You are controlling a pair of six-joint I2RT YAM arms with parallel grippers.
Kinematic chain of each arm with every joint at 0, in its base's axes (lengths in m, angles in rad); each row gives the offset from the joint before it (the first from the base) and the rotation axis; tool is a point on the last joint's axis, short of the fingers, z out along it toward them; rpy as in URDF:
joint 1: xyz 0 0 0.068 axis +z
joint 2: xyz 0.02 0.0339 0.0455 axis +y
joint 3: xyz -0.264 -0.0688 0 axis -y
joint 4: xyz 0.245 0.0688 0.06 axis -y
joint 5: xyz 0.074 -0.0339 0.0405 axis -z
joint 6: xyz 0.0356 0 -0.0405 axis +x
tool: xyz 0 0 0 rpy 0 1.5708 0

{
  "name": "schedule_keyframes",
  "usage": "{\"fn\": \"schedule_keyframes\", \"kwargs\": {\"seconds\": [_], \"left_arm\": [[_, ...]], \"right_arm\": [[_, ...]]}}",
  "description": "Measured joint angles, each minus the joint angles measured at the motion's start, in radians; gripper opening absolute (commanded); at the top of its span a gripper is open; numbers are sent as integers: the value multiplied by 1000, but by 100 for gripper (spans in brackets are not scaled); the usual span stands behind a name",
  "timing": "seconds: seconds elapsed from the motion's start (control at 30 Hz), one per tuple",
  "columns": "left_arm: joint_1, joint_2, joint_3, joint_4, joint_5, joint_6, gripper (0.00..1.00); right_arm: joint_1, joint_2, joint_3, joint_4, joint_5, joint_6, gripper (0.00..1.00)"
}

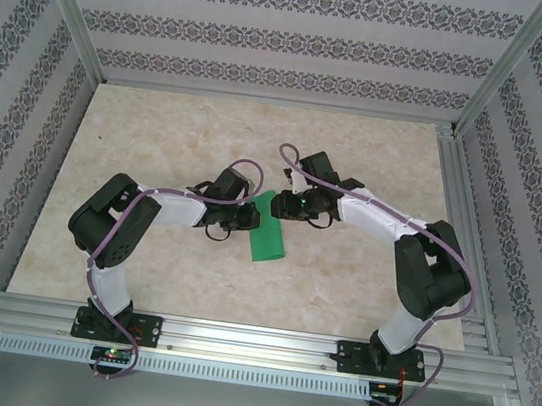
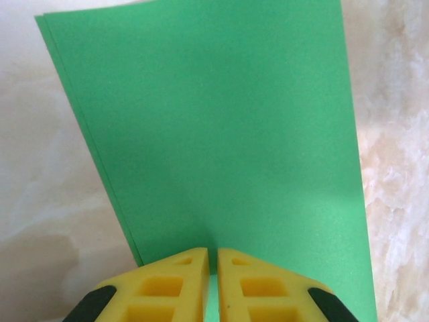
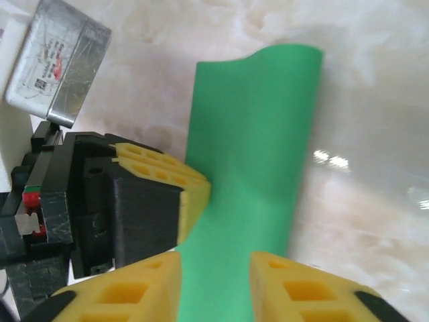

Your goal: Fold a paper plane with a square sheet of paper (pick it up from the middle)

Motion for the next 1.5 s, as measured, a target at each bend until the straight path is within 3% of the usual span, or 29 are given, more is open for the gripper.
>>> {"fn": "schedule_keyframes", "kwargs": {"seconds": [0.37, 0.7, 1.5], "left_arm": [[0, 0, 0, -2, -4, 0, 14], [-6, 0, 0, -3, -19, 0, 13], [-6, 2, 0, 0, -19, 0, 13]], "right_arm": [[3, 154, -2, 14, -47, 14, 19], [-61, 157, -68, 84, -94, 24, 17], [-21, 55, -204, 93, -139, 90, 11]]}}
